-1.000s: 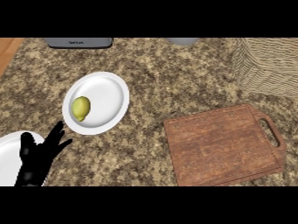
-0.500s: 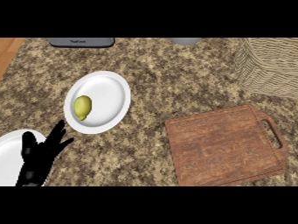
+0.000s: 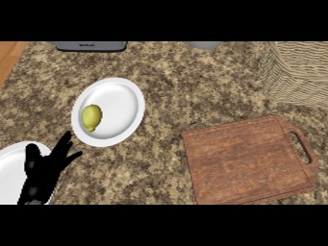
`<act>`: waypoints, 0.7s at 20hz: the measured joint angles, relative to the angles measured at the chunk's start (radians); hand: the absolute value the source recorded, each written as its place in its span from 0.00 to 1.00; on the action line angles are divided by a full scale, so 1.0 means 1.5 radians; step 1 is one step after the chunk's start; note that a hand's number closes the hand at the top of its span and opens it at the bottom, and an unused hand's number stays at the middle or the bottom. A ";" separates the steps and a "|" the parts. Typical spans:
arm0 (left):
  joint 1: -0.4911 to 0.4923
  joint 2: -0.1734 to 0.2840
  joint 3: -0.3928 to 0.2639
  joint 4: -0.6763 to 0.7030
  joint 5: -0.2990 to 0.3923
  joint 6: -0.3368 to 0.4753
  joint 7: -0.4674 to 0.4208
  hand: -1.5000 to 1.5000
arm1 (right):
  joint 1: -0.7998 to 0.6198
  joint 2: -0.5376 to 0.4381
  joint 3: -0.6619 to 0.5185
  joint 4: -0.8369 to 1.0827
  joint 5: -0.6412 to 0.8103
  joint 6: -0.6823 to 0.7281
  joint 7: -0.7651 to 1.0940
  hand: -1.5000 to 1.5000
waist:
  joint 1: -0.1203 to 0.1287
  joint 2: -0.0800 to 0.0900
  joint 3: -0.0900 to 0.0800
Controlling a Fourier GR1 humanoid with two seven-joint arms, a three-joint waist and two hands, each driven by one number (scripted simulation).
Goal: Pick the cupcake from the cutting board and place it in the basket
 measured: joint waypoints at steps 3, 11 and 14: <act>-0.008 0.002 0.007 0.015 0.000 -0.005 -0.011 0.50 | -0.003 -0.007 -0.015 0.059 -0.014 -0.011 -0.050 1.00 | 0.001 0.000 0.000; -0.010 -0.002 0.005 0.006 -0.002 -0.010 0.005 0.50 | 0.021 -0.062 0.002 0.171 0.038 -0.075 -0.104 1.00 | 0.006 0.004 0.000; -0.010 -0.002 0.008 0.008 0.001 -0.015 -0.006 0.50 | 0.030 -0.086 0.016 0.203 0.059 -0.074 -0.138 0.00 | 0.007 0.004 0.000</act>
